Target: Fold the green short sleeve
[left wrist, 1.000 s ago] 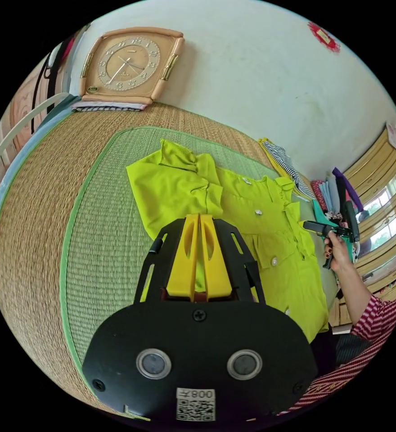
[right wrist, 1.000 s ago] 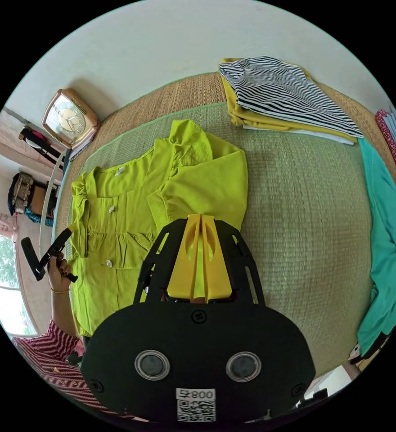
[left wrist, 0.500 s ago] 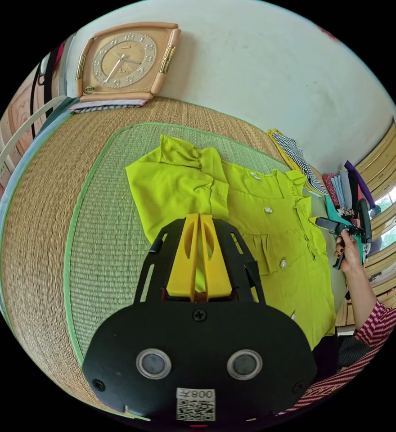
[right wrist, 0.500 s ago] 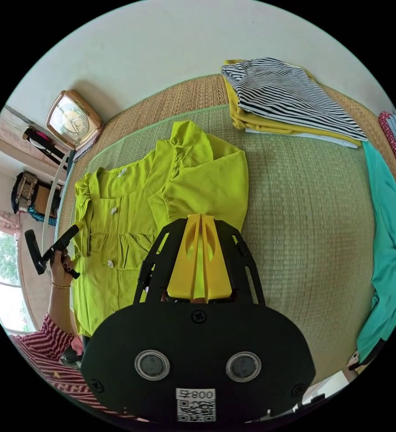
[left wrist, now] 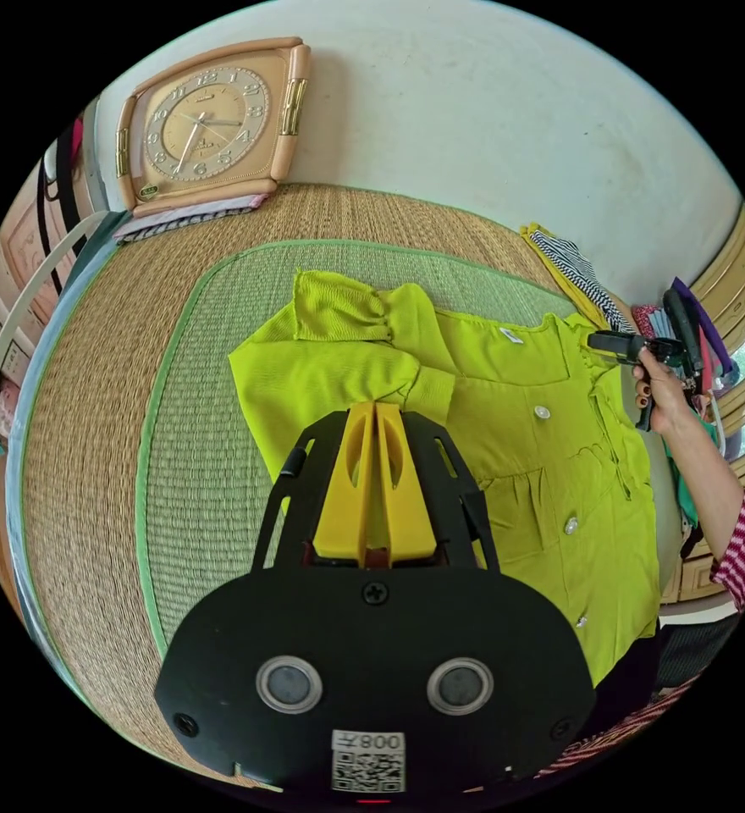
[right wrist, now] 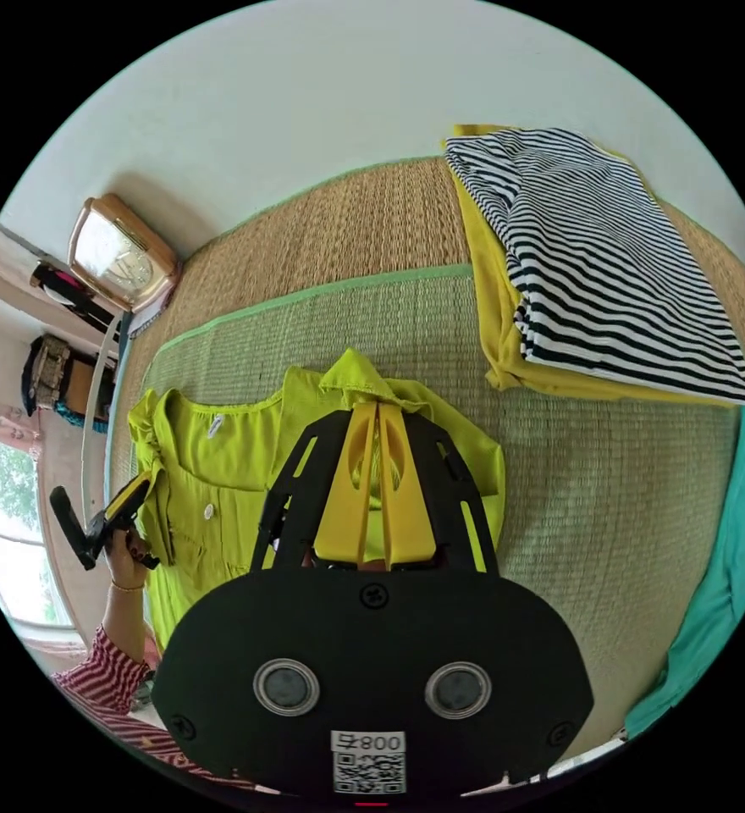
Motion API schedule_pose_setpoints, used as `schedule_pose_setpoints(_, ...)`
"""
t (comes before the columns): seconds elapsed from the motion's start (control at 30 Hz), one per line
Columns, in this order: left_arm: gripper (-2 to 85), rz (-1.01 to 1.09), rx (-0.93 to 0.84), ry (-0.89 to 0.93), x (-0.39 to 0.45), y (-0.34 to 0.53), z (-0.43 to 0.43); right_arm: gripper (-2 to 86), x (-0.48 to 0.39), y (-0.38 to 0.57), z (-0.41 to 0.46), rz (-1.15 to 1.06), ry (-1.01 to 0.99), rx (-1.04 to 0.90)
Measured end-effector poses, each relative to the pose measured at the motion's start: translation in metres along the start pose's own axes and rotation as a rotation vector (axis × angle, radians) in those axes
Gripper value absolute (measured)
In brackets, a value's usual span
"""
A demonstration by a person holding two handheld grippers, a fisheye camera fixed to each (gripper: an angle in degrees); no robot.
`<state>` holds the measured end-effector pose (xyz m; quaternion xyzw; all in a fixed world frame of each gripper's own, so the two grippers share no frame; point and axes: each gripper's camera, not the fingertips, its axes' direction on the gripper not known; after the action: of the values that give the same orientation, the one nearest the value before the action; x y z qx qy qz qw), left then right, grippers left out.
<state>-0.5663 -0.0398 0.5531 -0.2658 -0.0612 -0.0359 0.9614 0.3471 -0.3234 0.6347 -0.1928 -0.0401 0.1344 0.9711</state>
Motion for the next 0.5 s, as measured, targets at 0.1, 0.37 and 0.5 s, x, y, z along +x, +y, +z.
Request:
schedule_pose_setpoints(0.1,0.1,-0.008,0.020,0.026,-0.005,0.012,-0.012,0.1,0.017,0.011,-0.009,0.033,-0.044,0.016)
schedule_pose_setpoints(0.37,0.2,-0.066,0.043,0.133,-0.033,0.109,-0.074,0.2,0.058,0.113,-0.064,0.004,-0.098,0.000)
schedule_pose_setpoints(0.5,0.5,-0.192,-0.028,0.206,-0.061,0.186,-0.101,0.6,0.083,0.203,-0.084,0.038,-0.094,-0.074)
